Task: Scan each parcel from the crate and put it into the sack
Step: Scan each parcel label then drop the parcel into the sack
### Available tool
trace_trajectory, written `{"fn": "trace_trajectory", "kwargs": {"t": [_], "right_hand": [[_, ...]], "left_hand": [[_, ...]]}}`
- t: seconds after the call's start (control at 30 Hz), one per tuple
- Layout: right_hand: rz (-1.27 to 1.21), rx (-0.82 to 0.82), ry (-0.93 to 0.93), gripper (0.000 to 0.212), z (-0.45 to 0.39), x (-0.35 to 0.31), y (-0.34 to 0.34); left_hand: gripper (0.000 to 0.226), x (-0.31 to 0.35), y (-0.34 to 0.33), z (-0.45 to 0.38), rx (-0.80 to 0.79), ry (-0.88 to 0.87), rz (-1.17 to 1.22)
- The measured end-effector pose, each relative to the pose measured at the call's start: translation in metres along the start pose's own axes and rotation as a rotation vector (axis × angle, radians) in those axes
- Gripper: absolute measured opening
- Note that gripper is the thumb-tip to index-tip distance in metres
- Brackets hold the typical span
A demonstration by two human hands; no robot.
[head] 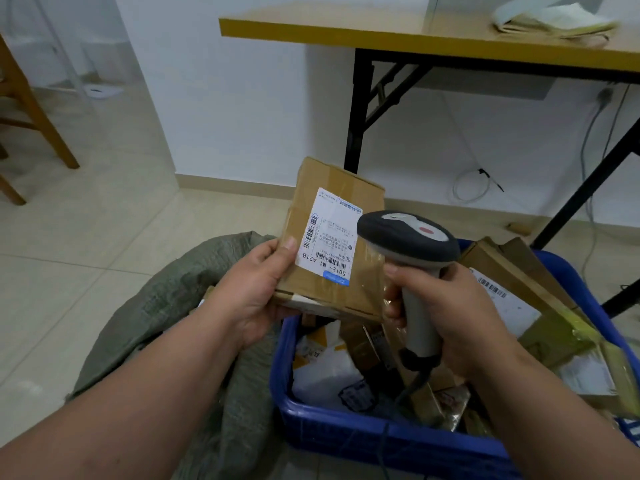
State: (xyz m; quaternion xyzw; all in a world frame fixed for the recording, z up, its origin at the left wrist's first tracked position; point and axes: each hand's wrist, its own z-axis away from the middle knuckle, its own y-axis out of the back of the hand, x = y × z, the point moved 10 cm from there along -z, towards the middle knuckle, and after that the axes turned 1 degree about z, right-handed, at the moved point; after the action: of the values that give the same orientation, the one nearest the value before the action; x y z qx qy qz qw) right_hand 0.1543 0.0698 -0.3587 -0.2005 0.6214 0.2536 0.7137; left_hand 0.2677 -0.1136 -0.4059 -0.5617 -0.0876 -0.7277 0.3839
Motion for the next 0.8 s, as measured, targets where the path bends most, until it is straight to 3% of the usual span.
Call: {"fn": "trace_trajectory", "kwargs": {"t": [0.13,0.4,0.8], "right_hand": [[0.211,-0.077,0.063,0.015,0.004,-0.007,0.000],[0.370,-0.206,0.153,0.011,0.009,-0.013,-0.016],[0.599,-0.206,0.263,0.014,0.011,-0.023,-0.022]], "left_hand": [[0.028,0.009,0.017,-0.002,0.080,-0.033,-0.082],[0.028,0.016,0.029,-0.006,0.109,-0.051,-0.154],[0.026,0.016,0.027,-0.007,0.112,-0.071,-0.213]]}}
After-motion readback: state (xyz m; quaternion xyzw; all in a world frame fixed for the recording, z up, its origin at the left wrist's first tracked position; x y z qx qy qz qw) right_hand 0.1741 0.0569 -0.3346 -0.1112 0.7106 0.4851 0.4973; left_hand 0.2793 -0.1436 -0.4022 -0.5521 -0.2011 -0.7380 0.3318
